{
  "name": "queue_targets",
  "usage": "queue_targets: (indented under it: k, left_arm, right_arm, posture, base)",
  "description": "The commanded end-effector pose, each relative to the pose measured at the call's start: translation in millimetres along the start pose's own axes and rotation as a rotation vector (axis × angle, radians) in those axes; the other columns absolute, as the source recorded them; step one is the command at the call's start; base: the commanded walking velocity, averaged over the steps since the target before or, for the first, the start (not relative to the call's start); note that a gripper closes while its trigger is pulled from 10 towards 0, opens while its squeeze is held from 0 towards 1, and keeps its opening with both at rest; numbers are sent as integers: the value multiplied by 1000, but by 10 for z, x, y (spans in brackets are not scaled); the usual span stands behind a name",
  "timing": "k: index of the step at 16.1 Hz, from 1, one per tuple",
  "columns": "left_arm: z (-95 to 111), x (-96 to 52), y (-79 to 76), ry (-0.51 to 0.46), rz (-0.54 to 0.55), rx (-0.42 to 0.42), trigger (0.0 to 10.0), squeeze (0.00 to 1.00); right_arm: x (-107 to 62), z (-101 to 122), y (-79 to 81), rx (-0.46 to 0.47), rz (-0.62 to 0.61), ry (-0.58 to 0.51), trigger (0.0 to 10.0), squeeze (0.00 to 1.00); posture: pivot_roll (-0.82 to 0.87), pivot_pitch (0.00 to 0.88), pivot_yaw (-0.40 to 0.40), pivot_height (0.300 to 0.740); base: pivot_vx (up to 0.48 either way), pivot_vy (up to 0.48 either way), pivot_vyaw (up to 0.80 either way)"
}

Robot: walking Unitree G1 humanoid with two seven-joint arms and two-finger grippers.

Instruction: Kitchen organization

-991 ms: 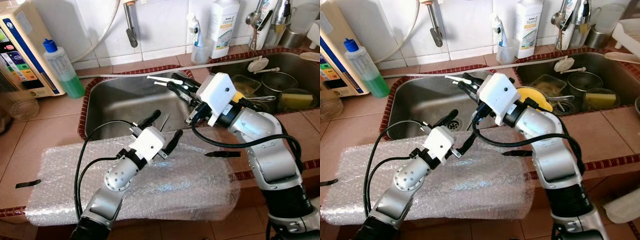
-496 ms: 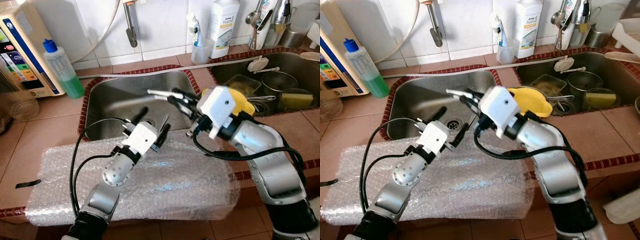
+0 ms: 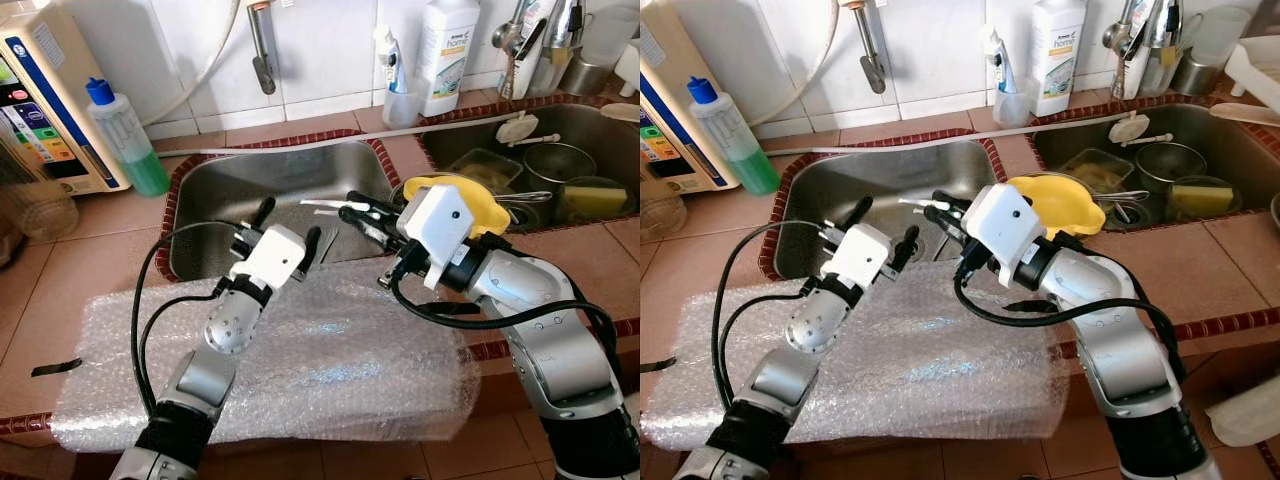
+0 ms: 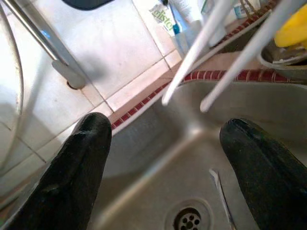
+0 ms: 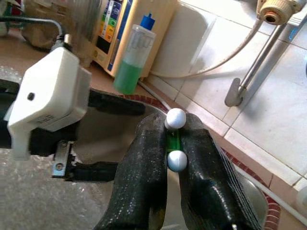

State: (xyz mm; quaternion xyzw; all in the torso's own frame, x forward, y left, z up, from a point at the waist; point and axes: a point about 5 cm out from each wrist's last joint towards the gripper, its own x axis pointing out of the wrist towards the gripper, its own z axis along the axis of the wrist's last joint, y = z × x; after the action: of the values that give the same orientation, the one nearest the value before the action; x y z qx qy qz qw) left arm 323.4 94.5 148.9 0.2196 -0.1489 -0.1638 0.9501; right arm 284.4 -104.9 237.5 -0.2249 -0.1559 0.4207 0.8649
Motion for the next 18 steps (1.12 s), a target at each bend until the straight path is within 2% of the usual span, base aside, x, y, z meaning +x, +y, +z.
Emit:
queue_targets:
  k: [1, 6, 10, 11, 12, 18]
  left_arm:
    - [7, 13, 22, -9, 7, -1, 10000, 0]
    - [87, 27, -52, -52, -1, -26, 10000, 0]
    - [114, 22, -7, -65, 28, -48, 9961, 0]
    - [110, 18, 2, -67, 29, -56, 6706, 0]
    - [113, 14, 11, -75, 24, -72, 0, 0]
    - [134, 27, -8, -82, 6, -73, 0, 0]
  right_arm:
    - [41, 13, 78, 25, 46, -18, 0, 0]
    - [150, -37, 204, 113, 134, -51, 0, 0]
    - [126, -156, 200, 114, 93, -12, 0, 0]
    - [119, -168, 196, 112, 84, -10, 0, 0]
    - [108, -183, 185, 93, 74, -2, 0, 0]
    - [103, -200, 150, 53, 44, 3, 0, 0]
  posture:
    - [-360, 147, 146, 740]
    - [-355, 152, 146, 740]
    - [-347, 154, 145, 740]
    - [-348, 154, 146, 740]
    - [-349, 155, 148, 740]
    - [-354, 159, 149, 740]
  base:
    - [0, 0, 0]
    - [0, 0, 0]
    - [0, 0, 0]
    - [0, 0, 0]
    - [0, 0, 0]
    - [0, 0, 0]
